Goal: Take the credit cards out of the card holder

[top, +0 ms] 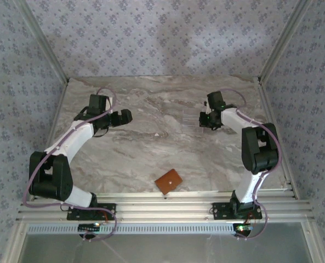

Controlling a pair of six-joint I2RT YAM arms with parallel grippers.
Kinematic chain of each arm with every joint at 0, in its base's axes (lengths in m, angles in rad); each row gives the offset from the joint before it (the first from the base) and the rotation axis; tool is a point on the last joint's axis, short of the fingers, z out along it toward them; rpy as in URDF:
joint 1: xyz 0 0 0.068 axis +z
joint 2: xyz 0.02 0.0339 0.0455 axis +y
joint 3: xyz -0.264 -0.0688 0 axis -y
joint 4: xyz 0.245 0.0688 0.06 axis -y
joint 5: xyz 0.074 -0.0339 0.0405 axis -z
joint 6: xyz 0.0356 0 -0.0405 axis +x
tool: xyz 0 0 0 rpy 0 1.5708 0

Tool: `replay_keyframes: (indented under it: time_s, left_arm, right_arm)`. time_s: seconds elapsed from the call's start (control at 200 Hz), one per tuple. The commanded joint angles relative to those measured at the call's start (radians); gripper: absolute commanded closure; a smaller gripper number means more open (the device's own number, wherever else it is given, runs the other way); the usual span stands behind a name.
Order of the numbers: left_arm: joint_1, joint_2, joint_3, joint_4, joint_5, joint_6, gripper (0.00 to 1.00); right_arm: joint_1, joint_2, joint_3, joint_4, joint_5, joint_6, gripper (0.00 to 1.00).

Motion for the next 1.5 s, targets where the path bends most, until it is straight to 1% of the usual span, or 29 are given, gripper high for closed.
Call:
replay_keyframes:
  time_s: [0.0, 0.085, 0.25, 0.52, 0.68, 0.919, 1.144, 1.494]
  left_arm:
    - [-0.002, -0.022, 0.026, -0.037, -0.031, 0.023, 0.01]
    - [-0.002, -0.03, 0.022, -0.041, -0.039, 0.026, 0.01]
    - [0.0, -0.047, 0.018, -0.056, -0.056, 0.036, 0.01]
    - [-0.001, -0.075, 0.016, -0.078, -0.064, 0.045, 0.01]
    - [0.0, -0.074, 0.02, -0.089, -0.067, 0.058, 0.01]
    - [-0.001, -0.071, 0.027, -0.103, -0.057, 0.069, 0.01]
    - [-0.001, -0.06, 0.027, -0.091, -0.023, 0.057, 0.01]
    - [0.0, -0.067, 0.039, -0.11, -0.022, 0.054, 0.01]
  right_arm:
    - [0.031, -0.002, 0.024, -0.017, 0.025, 0.028, 0.91]
    - [0.058, 0.006, 0.042, -0.023, 0.041, 0.058, 0.93]
    - [0.144, 0.051, 0.11, -0.036, 0.084, 0.109, 0.94]
    - [0.268, 0.155, 0.271, -0.072, 0.192, 0.248, 0.93]
    - [0.318, 0.213, 0.339, -0.084, 0.23, 0.288, 0.93]
    - [0.336, 0.236, 0.356, -0.097, 0.228, 0.301, 0.92]
    - [0.332, 0.241, 0.343, -0.103, 0.202, 0.304, 0.87]
    - [0.331, 0.187, 0.342, -0.158, 0.244, 0.28, 0.8]
